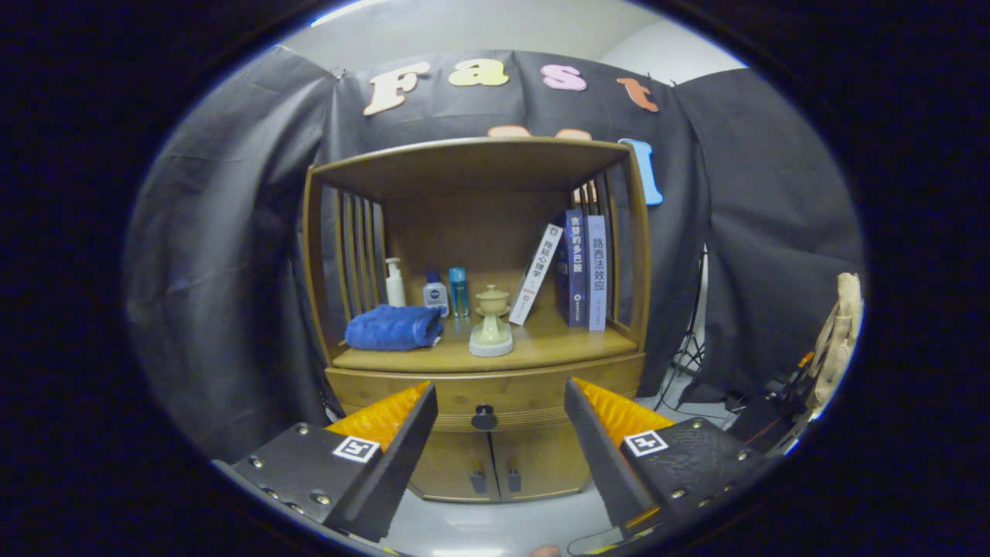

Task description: Pull open the drawer, take out the items inside it, and place them on the countertop above the cabinet.

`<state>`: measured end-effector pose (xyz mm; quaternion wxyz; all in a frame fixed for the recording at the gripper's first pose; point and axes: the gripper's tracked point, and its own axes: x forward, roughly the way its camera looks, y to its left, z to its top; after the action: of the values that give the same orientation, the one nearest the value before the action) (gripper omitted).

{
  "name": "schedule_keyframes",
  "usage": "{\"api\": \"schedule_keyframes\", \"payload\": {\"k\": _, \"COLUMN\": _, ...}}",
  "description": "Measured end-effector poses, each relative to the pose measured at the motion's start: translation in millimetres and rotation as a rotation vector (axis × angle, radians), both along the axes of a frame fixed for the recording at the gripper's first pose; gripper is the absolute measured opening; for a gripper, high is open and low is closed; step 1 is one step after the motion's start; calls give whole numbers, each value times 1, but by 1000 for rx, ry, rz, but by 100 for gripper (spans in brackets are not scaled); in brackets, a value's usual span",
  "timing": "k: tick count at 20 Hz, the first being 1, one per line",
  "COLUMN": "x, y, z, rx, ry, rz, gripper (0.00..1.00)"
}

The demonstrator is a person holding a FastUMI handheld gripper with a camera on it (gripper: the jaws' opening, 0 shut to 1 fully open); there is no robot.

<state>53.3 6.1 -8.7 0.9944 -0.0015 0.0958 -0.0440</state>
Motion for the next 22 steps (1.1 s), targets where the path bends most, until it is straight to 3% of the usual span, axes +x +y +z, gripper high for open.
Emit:
{"api": "schedule_keyframes", "payload": {"k": 6, "x": -60, "y": -7, "z": 64, "rx": -13, "ry": -132, "rz": 26, "gripper": 99}}
{"api": "schedule_keyframes", "payload": {"k": 10, "x": -89, "y": -23, "z": 91, "rx": 2, "ry": -184, "rz": -9, "gripper": 99}}
{"api": "schedule_keyframes", "payload": {"k": 22, "x": -100, "y": -51, "z": 104, "rx": 100, "ry": -229, "rz": -50, "gripper": 99}}
